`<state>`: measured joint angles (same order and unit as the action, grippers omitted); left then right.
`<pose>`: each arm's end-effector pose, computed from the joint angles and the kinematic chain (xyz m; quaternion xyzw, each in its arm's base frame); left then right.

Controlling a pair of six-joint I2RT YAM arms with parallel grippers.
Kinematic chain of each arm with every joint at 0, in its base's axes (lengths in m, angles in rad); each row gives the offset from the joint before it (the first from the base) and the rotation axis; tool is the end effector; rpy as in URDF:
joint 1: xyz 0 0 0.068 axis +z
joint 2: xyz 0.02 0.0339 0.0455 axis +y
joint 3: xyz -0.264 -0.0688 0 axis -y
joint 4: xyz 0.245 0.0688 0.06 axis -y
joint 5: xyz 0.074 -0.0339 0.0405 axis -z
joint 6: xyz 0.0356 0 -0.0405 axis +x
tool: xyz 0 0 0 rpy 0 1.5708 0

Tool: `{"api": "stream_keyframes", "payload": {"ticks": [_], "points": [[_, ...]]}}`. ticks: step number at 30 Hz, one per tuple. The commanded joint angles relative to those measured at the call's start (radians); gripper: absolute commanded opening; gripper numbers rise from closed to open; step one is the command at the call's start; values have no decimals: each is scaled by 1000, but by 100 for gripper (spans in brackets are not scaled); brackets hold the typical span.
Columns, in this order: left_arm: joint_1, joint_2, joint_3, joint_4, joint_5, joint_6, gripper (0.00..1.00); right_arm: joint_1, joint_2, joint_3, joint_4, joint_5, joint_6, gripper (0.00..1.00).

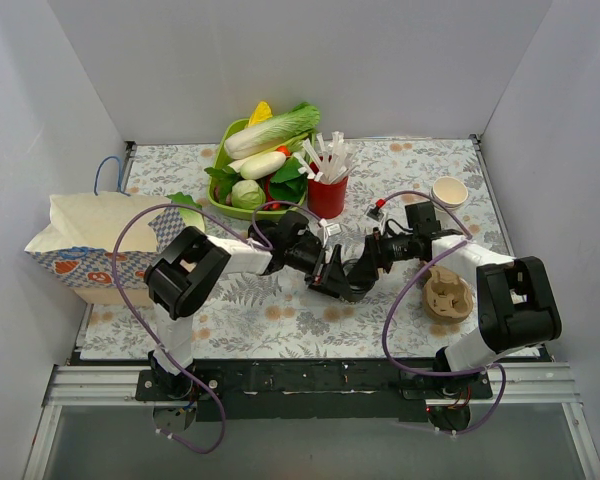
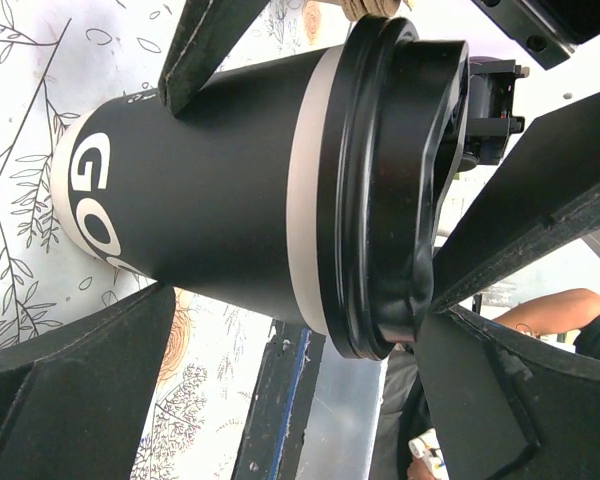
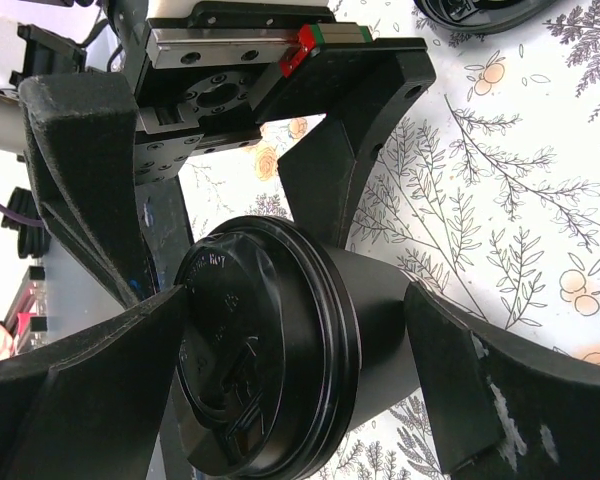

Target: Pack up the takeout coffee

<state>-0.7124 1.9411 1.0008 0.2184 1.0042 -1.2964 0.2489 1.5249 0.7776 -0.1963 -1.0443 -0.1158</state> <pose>0.2667 -0.2700 0.1356 0.0401 -0.8220 0.5399 0.1764 0.2660 0.0994 0.1803 -0.3008 0.7829 0.4912 0.2352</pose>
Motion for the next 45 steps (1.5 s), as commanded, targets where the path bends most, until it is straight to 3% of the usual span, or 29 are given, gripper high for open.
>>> {"api": "stream_keyframes", "payload": {"ticks": [1,5,11,20,31,34,38,45], "points": [[5,74,7,-177,-285,75,98,-11,23,-58,37,18,48,95],[5,101,18,-263,-377,115,96,-37,34,-67,75,0,96,95],[5,114,27,-277,-389,134,92,-60,58,-46,81,-14,108,95],[10,-97,84,-188,-162,250,98,-73,55,54,2,-11,71,96],[54,-252,133,-286,7,380,98,-92,41,279,-121,102,-84,98],[73,-268,206,-408,8,489,98,-92,6,348,-227,124,-201,98],[96,-283,410,-626,-47,643,98,-79,-55,414,-449,171,-553,98],[111,-324,581,-830,-245,865,98,-20,-261,258,-539,288,-882,98]]}}
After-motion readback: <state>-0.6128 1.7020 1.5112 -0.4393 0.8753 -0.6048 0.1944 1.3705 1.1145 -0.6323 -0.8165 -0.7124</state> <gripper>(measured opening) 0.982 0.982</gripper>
